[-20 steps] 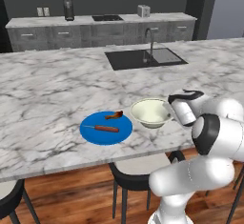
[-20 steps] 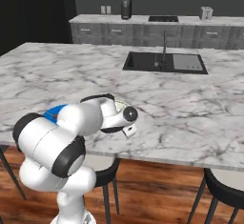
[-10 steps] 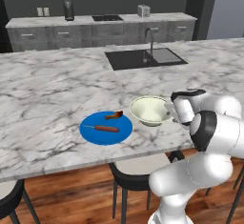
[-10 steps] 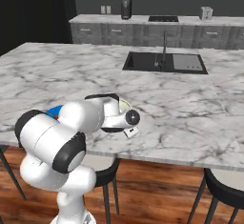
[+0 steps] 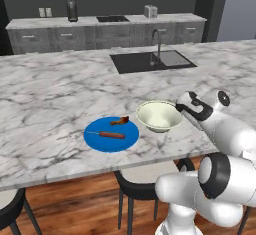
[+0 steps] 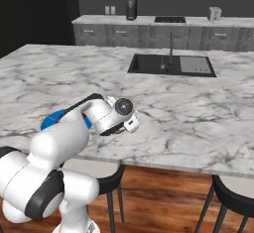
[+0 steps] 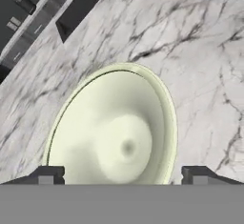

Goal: Take the smaller bowl and place it next to the appetizer plate on the dining counter , and place the larger bowl next to the plate with cooked food.

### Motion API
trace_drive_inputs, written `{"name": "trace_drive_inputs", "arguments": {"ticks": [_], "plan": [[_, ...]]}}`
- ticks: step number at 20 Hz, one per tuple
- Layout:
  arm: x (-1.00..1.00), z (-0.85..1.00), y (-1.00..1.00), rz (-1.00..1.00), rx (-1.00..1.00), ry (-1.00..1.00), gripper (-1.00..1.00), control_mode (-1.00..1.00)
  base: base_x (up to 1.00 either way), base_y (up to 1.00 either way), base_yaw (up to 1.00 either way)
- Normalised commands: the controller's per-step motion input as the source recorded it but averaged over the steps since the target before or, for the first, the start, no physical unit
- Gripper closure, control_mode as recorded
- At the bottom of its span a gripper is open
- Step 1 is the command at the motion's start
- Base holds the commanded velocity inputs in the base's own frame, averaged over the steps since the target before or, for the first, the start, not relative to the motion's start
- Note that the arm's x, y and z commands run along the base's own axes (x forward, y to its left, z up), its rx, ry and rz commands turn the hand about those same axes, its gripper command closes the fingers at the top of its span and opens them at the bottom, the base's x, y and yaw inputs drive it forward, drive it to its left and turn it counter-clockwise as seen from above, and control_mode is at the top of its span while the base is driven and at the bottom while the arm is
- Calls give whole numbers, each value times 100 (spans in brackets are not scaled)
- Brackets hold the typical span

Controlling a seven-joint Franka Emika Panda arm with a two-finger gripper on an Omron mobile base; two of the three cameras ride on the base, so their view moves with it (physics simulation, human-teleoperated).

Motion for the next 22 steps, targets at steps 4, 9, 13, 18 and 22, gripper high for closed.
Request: {"name": "trace_drive_inputs", "arguments": {"ticks": [4,9,13,18,22], "plan": [[-73,79,0,2,-14,8,-100,-100,0,0,0],[-100,67,36,12,-17,-3,-100,-100,0,0,0],[-99,100,40,10,-19,-6,-100,-100,0,0,0],[-91,79,18,5,-27,-14,-100,-100,0,0,0],[-87,60,12,0,-30,-13,-100,-100,0,0,0]]}}
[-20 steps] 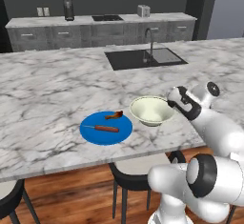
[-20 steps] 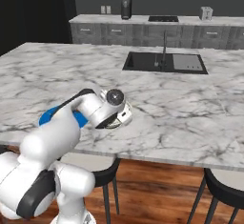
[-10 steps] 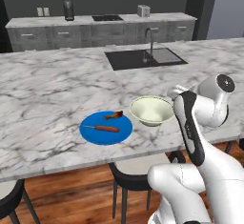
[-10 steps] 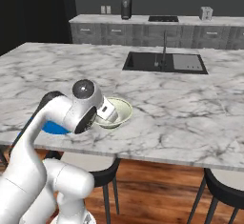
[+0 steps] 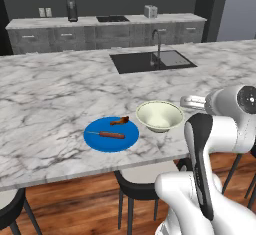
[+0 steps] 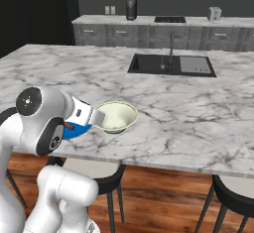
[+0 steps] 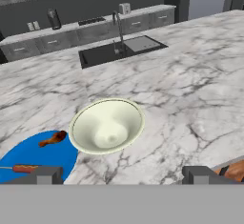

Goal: Take the smaller bowl and place it next to the appetizer plate on the dining counter , and place the larger bowl next to the plate with cooked food.

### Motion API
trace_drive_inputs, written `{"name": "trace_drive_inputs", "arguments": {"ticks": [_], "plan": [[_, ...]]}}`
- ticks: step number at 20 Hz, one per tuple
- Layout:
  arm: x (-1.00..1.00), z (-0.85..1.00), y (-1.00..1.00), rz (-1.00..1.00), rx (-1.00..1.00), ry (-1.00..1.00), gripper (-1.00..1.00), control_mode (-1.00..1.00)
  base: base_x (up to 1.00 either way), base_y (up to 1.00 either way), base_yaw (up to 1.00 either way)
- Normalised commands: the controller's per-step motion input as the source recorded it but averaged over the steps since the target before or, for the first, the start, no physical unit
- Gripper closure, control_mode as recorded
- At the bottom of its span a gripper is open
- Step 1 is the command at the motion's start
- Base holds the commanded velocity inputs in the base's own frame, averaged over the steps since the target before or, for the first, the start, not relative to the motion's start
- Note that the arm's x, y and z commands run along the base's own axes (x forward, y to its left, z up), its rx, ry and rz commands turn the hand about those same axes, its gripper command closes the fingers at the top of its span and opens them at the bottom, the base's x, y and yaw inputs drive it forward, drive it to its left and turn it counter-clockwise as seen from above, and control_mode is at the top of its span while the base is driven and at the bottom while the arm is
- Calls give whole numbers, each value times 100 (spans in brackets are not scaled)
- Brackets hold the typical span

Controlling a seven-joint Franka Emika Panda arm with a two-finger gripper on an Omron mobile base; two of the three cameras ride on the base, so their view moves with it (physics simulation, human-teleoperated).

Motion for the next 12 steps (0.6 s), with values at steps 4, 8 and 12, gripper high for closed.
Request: {"name": "trace_drive_inputs", "arguments": {"ticks": [4,8,12], "plan": [[-94,39,0,2,-24,-15,-100,-100,0,0,0],[-100,14,0,1,-19,-38,-100,-100,0,0,0],[-72,2,0,7,-3,-18,-100,-100,0,0,0]]}}
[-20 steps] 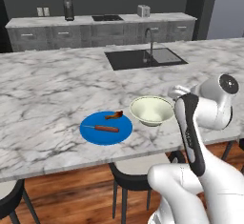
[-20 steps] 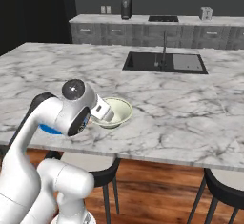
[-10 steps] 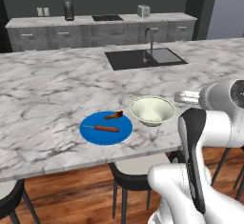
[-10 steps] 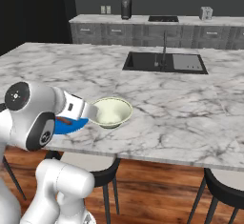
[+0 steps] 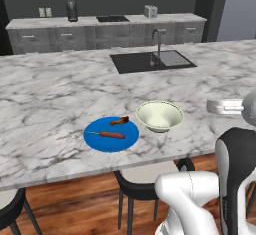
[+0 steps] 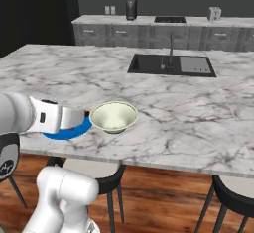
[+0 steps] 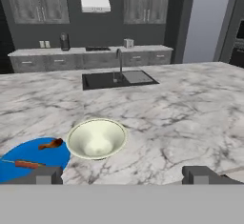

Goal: Take the smaller bowl and place it next to the appetizer plate on the dining counter , and place the larger bowl next to the plate with cooked food.

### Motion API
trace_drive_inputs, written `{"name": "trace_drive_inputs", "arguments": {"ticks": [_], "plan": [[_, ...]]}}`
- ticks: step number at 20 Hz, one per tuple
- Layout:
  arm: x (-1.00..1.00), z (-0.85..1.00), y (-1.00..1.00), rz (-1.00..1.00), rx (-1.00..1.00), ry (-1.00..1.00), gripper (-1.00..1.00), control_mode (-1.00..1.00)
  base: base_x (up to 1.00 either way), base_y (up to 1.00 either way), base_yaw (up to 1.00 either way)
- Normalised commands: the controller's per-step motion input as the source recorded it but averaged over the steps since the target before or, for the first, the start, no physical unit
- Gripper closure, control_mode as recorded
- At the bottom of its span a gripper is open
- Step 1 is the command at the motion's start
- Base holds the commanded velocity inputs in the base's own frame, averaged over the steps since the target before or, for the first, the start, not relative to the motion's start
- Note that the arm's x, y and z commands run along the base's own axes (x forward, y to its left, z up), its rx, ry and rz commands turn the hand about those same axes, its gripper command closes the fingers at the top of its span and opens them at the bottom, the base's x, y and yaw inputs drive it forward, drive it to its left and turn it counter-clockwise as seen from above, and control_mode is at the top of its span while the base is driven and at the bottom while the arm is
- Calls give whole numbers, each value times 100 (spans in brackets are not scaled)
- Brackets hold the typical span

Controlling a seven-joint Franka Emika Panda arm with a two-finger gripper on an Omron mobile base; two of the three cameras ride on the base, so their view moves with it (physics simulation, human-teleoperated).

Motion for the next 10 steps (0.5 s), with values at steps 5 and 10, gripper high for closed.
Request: {"name": "trace_drive_inputs", "arguments": {"ticks": [5,10], "plan": [[0,3,0,2,0,1,-100,100,0,-55,1],[0,0,0,0,0,0,-100,100,-26,-100,1]]}}
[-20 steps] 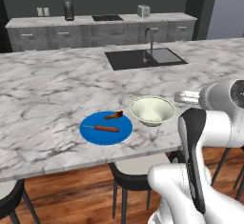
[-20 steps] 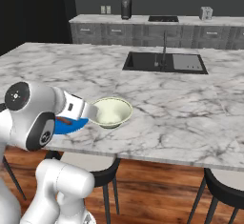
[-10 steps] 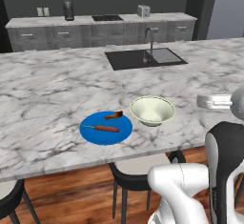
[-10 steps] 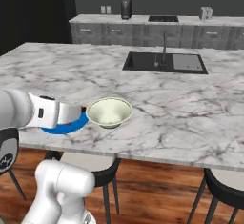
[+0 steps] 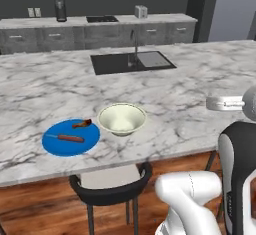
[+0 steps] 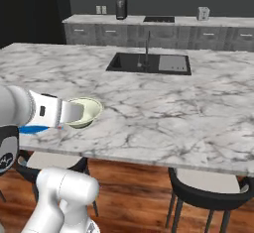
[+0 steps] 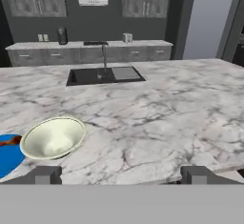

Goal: Take the smaller bowl and place it next to the appetizer plate on the dining counter , and place the larger bowl next to the plate with cooked food.

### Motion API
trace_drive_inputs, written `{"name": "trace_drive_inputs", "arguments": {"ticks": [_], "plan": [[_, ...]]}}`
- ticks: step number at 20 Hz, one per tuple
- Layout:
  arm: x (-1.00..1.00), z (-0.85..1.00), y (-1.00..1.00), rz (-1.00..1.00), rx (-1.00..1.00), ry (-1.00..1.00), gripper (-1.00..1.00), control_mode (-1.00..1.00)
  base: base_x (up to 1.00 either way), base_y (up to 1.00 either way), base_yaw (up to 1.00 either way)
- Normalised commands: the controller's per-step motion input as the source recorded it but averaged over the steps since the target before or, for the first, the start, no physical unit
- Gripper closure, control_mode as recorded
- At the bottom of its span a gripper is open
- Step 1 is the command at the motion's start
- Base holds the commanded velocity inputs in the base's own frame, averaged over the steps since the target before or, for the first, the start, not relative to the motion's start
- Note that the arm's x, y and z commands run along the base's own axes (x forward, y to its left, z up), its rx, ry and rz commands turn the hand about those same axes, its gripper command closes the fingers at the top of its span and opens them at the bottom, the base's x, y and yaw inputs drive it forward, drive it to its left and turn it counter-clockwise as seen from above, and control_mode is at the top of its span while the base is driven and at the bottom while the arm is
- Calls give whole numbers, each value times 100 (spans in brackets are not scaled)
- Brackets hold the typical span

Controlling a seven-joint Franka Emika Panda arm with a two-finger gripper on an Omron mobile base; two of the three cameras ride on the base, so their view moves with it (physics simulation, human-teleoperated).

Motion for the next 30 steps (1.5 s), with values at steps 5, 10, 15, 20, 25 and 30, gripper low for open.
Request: {"name": "trace_drive_inputs", "arguments": {"ticks": [5,10,15,20,25,30], "plan": [[0,0,0,0,0,0,-100,100,-76,-100,0],[0,0,0,0,0,0,-100,100,-53,-100,-3],[0,0,0,0,0,0,-100,100,-10,-100,-1],[0,0,0,0,0,0,-100,100,-1,-100,0],[0,0,0,0,0,0,-100,100,0,-100,0],[0,0,0,0,0,0,-100,100,-3,-100,0]]}}
